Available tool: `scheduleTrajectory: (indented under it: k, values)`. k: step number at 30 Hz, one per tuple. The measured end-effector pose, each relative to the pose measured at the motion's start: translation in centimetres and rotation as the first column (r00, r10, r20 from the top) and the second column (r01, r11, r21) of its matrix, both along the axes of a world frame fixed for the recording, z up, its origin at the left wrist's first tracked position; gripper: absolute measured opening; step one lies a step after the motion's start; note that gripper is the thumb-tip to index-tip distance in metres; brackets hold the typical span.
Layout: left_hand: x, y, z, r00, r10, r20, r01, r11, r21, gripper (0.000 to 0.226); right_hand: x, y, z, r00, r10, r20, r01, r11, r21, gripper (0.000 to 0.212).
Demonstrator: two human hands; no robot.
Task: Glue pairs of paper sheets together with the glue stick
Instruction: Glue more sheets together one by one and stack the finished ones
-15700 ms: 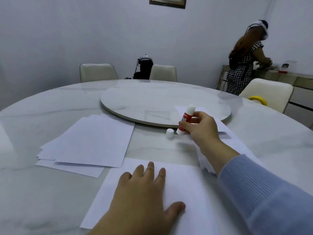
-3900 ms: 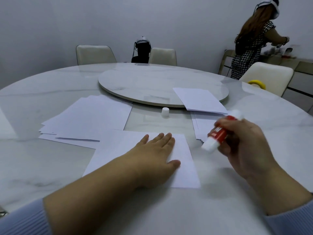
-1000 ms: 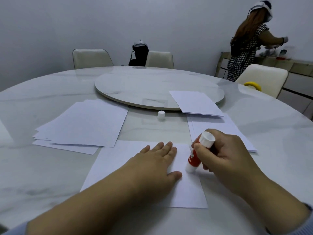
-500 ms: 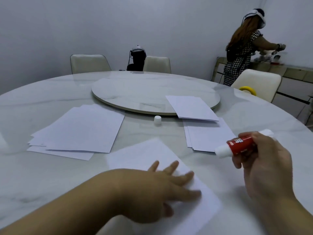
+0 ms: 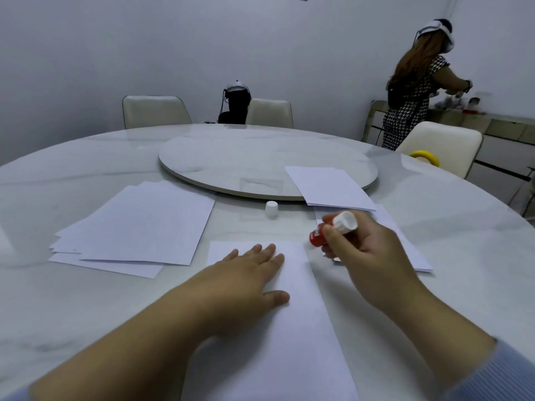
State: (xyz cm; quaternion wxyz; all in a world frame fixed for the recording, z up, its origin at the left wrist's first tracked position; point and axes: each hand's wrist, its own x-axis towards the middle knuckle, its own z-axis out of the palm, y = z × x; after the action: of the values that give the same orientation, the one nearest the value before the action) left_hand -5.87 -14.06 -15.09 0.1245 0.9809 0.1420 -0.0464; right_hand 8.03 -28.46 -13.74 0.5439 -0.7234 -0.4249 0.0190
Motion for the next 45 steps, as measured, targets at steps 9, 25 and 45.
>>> scheduleTrajectory:
  k: [9,25,45]
  values:
    - [-0.1,0.2,0.0,0.999,0.013,-0.047,-0.012,0.999,0.037,0.065,0.7,3.0,-0.4,0.990,0.108,0.090,-0.090,0.979,-0.185,0.004]
    - [-0.1,0.4,-0.1,0.998,0.018,-0.063,-0.016,0.999,0.041,0.066,-6.7,-6.3,0.5,0.946,0.221,0.237,-0.195,0.972,-0.129,0.019]
    - [-2.4,-0.5,0.1,0.917,-0.165,0.363,0.146,0.986,0.079,0.055,2.6,3.4,5.3,0.599,0.302,-0.742,0.085,0.897,0.434,0.048]
